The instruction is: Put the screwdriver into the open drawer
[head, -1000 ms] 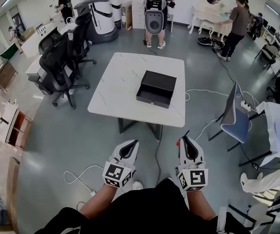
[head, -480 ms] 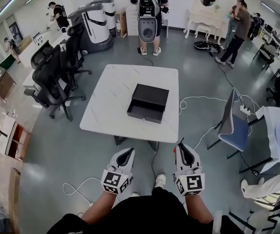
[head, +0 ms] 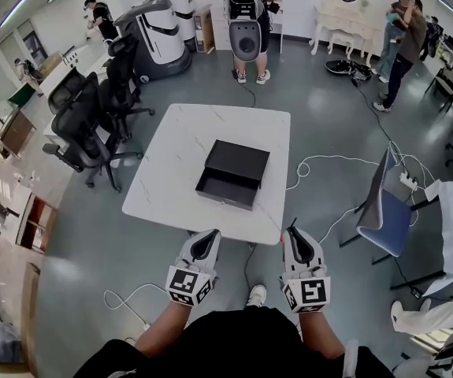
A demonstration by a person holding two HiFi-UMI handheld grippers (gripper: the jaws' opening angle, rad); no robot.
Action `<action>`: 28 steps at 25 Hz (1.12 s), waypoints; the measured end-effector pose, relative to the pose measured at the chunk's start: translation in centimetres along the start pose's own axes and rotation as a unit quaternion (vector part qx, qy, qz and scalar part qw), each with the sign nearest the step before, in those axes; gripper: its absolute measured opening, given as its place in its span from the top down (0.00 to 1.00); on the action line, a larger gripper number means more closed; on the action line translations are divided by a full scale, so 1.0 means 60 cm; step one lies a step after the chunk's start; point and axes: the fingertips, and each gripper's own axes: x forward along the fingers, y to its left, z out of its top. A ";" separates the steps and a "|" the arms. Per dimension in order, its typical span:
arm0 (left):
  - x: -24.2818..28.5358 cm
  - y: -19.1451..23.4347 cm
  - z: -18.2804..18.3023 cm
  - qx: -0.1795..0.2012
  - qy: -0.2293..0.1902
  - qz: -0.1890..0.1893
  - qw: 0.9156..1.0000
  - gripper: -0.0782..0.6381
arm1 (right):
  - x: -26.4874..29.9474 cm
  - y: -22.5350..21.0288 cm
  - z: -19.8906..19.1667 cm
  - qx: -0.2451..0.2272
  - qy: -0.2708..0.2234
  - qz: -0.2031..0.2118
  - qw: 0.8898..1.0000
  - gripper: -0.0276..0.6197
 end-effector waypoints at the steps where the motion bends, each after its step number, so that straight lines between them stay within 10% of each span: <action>1: 0.008 -0.002 -0.002 0.001 0.003 0.002 1.000 0.88 | 0.003 -0.008 -0.002 0.002 0.000 0.003 1.000 0.90; 28: 0.166 0.067 0.015 0.001 0.004 -0.040 0.999 0.88 | 0.148 -0.057 -0.002 -0.007 0.005 -0.010 1.000 0.90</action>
